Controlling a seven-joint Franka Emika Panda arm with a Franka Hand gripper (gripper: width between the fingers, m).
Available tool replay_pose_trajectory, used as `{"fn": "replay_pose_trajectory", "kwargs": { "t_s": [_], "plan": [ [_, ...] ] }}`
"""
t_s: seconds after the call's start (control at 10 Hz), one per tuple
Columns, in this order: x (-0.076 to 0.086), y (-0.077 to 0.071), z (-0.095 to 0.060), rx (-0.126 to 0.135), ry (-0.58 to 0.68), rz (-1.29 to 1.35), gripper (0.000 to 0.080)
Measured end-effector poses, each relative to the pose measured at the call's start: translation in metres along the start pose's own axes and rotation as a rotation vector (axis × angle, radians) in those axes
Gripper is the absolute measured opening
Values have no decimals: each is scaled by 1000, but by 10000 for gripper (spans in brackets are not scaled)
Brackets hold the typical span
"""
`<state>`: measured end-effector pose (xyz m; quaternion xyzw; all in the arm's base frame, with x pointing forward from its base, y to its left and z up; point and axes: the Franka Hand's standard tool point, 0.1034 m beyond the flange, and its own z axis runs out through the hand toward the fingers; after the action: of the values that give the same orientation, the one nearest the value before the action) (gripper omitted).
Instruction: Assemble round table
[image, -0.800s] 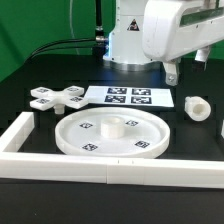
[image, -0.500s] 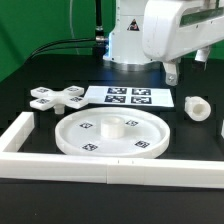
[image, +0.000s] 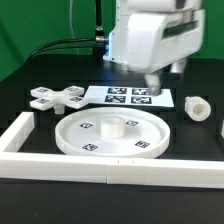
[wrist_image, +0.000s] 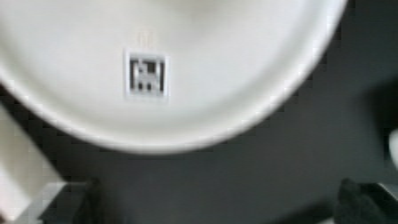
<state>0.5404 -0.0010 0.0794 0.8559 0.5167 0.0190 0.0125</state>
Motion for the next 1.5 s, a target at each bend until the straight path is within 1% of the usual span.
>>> {"fn": "replay_pose_trajectory", "kwargs": {
  "t_s": [0.1, 0.2, 0.3, 0.5, 0.6, 0.8, 1.0, 1.1, 1.2, 1.5],
  "plan": [
    [-22, 10, 12, -11, 6, -64, 650],
    [-41, 20, 21, -3, 2, -85, 650],
    [-43, 22, 22, -3, 3, -63, 650],
    [-42, 21, 23, -1, 2, -65, 650],
    [-44, 21, 26, 0, 3, -81, 650],
    [-52, 19, 45, 8, 3, -80, 650],
    [-50, 12, 56, 26, -1, -51, 650],
    [-48, 12, 64, 35, -3, -47, 650],
    [-50, 14, 69, 38, -3, -47, 650],
    [-56, 16, 70, 38, -4, -41, 650]
  ]
}}
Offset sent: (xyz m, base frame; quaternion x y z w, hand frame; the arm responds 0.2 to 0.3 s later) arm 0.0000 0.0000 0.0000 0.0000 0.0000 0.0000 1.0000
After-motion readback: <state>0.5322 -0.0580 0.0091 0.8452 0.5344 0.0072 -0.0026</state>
